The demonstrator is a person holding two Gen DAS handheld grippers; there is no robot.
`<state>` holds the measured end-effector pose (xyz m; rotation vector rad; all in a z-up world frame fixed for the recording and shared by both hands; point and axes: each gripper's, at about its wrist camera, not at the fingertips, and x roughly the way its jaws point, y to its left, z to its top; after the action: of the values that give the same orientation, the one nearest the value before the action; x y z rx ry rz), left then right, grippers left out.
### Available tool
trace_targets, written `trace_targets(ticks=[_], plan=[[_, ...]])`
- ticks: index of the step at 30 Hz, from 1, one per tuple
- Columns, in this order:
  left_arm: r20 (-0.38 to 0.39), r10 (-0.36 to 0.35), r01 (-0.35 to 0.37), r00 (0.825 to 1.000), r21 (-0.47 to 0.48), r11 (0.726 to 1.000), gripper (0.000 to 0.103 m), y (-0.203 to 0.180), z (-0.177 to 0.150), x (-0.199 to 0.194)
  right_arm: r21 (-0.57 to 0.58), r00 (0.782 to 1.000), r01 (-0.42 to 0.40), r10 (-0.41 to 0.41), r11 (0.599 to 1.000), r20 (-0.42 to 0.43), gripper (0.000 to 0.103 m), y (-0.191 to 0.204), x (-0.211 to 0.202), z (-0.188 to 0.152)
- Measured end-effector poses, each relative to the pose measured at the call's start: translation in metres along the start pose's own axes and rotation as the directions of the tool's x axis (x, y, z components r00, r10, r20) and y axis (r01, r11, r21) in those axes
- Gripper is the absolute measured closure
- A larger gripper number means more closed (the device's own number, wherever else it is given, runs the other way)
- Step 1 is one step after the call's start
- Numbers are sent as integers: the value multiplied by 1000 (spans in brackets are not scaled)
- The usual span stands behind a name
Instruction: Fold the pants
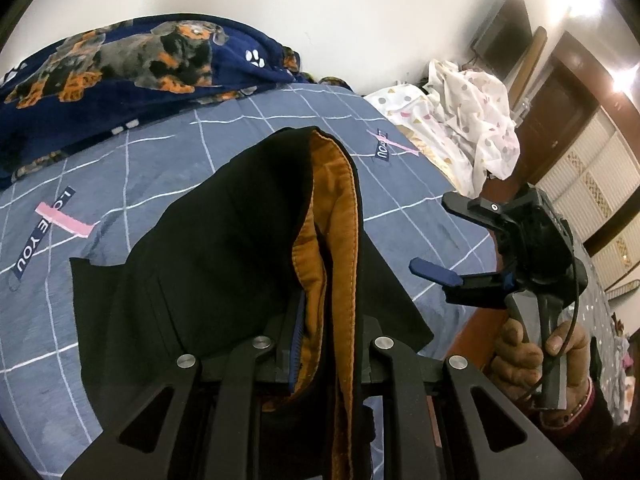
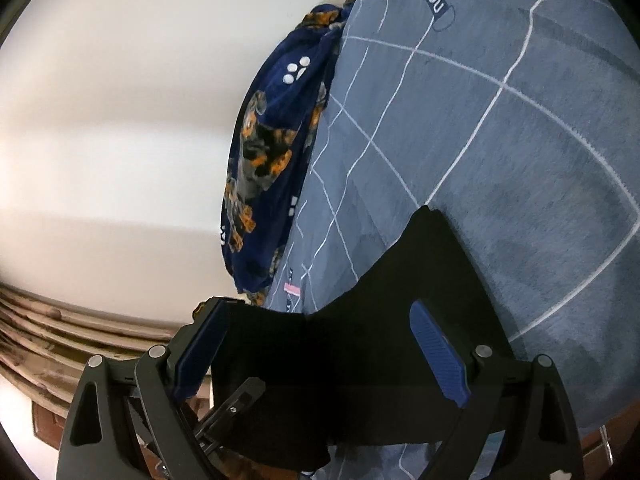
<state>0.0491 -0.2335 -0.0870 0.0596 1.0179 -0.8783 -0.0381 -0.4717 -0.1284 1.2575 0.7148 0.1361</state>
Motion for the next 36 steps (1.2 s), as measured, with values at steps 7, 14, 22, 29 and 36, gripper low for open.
trace_targets(ticks=[7, 14, 22, 29, 36], plan=[[-12, 4, -4, 1000, 13, 1000, 85, -8, 3, 11, 9, 998, -12, 13, 1000, -68, 12, -7, 9, -1], [-24, 9, -8, 1000, 39, 999, 84, -18, 4, 20, 45, 993, -58, 62, 997, -104, 12, -14, 12, -3], [-46, 38, -35, 998, 82, 996, 80, -30, 0, 38, 56, 982, -106, 113, 993, -152, 12, -8, 23, -8], [-40, -9, 13, 999, 110, 994, 68, -40, -1, 37, 56, 971, -126, 135, 990, -199, 12, -4, 37, -14], [68, -12, 5, 998, 100, 995, 62, -28, 7, -9, 89, 971, -105, 122, 990, -208, 9, -15, 44, -14]])
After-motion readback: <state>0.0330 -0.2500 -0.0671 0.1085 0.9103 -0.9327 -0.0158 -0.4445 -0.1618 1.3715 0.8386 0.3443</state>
